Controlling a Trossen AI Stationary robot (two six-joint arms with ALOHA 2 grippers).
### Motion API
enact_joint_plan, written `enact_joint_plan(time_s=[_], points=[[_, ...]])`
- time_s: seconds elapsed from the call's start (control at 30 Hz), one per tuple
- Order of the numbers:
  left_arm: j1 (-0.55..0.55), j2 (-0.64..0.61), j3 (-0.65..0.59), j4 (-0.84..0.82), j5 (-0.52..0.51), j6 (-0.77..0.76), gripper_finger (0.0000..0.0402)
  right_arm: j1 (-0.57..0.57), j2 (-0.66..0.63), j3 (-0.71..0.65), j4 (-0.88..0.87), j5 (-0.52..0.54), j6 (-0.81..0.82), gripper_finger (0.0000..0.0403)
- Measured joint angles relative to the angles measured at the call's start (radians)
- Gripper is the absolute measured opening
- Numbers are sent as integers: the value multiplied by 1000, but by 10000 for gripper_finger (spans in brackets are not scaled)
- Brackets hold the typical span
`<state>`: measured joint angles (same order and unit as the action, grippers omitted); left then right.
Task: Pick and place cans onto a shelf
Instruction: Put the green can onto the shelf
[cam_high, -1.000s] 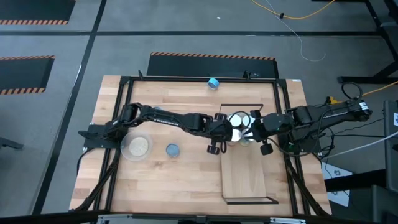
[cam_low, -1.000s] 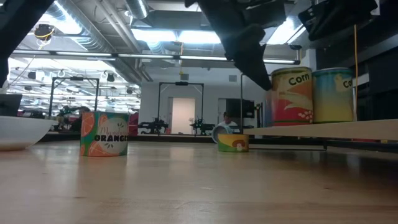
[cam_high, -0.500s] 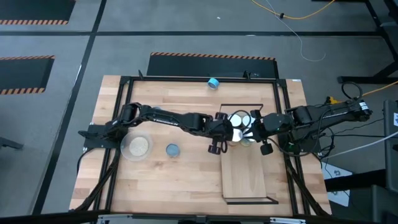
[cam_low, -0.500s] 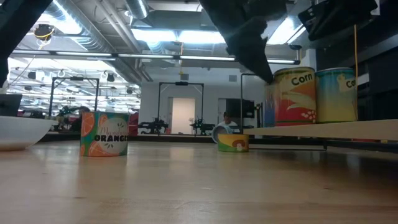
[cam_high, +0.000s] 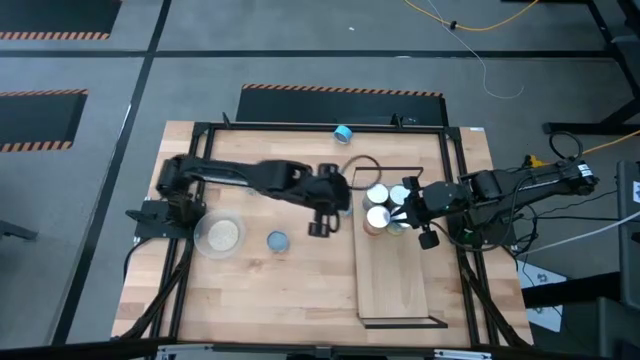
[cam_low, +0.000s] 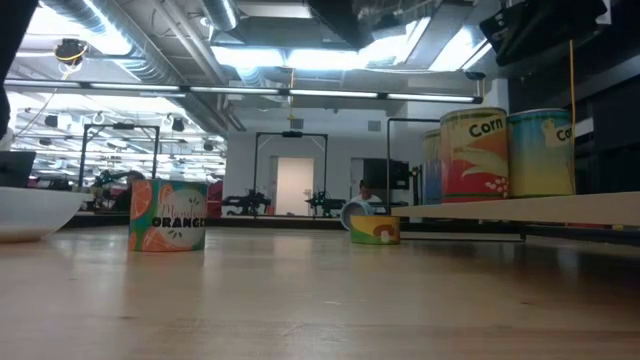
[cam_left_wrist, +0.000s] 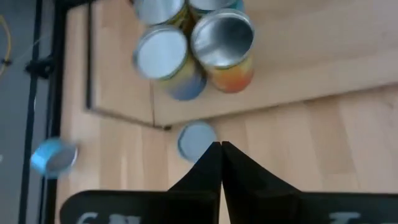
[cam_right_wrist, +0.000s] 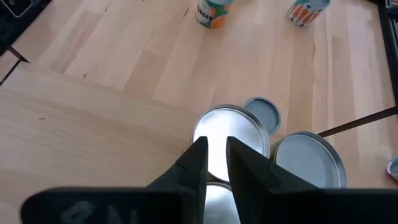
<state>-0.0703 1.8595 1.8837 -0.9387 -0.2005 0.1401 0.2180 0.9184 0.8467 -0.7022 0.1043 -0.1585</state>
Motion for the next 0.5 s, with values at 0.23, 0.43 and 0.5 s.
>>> enact_joint_plan(time_s=[0.23,0.43,0.5], points=[[3,-146,0,-264,-1,-137,2,1,0,0,5,0,4,64],[-14,-267,-163,-250,6,-282,3,0,1,0,2,5,50,64],[-23,-307,-279,-169,16,-343,1,0,0,1,3,7,50,64]])
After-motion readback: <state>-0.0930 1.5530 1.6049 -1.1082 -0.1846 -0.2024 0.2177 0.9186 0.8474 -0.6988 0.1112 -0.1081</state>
